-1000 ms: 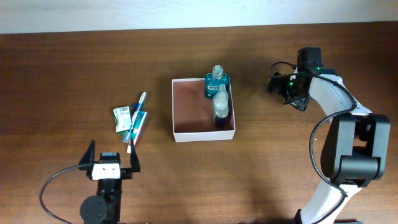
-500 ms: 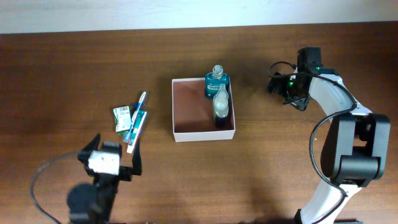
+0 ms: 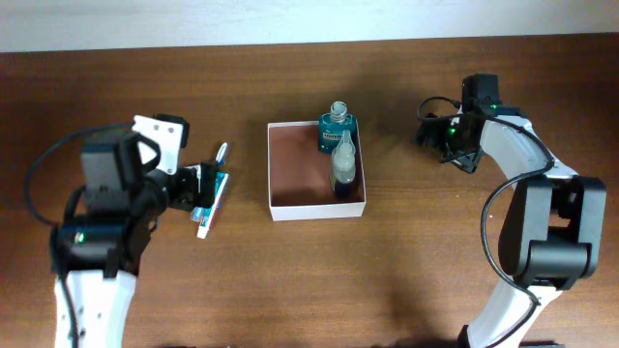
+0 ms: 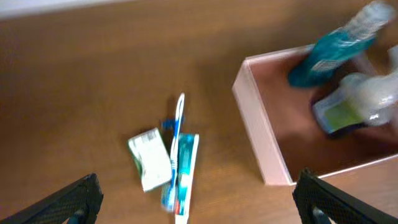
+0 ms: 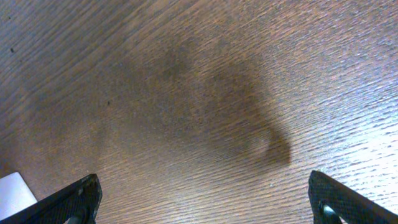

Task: Pack container
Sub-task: 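Move the left gripper down onto the green Dettol soap bar and grasp it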

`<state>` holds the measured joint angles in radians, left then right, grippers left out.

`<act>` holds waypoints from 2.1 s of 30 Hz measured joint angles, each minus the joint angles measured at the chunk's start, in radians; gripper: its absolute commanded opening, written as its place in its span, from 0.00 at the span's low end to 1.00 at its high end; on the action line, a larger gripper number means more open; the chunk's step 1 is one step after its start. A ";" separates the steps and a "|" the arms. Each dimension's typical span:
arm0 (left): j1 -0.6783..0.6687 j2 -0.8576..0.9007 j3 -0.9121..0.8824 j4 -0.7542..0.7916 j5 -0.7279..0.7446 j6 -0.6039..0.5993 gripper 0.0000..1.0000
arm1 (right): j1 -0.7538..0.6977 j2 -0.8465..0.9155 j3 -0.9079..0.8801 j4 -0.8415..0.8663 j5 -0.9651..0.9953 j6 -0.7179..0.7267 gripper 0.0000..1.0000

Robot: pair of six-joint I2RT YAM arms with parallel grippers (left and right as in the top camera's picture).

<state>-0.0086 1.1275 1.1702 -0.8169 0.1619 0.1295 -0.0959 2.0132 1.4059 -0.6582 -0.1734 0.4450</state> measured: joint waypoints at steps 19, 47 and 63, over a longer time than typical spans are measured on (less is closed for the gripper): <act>0.134 0.530 0.000 0.079 -0.109 -0.262 1.00 | 0.000 0.000 0.000 0.000 0.000 0.000 0.99; 0.134 0.725 0.000 0.306 -0.137 -0.221 0.97 | 0.000 0.000 0.000 0.000 0.000 0.000 0.99; 0.105 0.804 0.001 0.314 -0.145 -0.109 0.64 | 0.000 0.000 0.000 0.000 0.000 0.000 0.99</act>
<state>0.0967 1.9312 1.1709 -0.5034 0.0174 0.0208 -0.0959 2.0132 1.4059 -0.6582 -0.1734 0.4446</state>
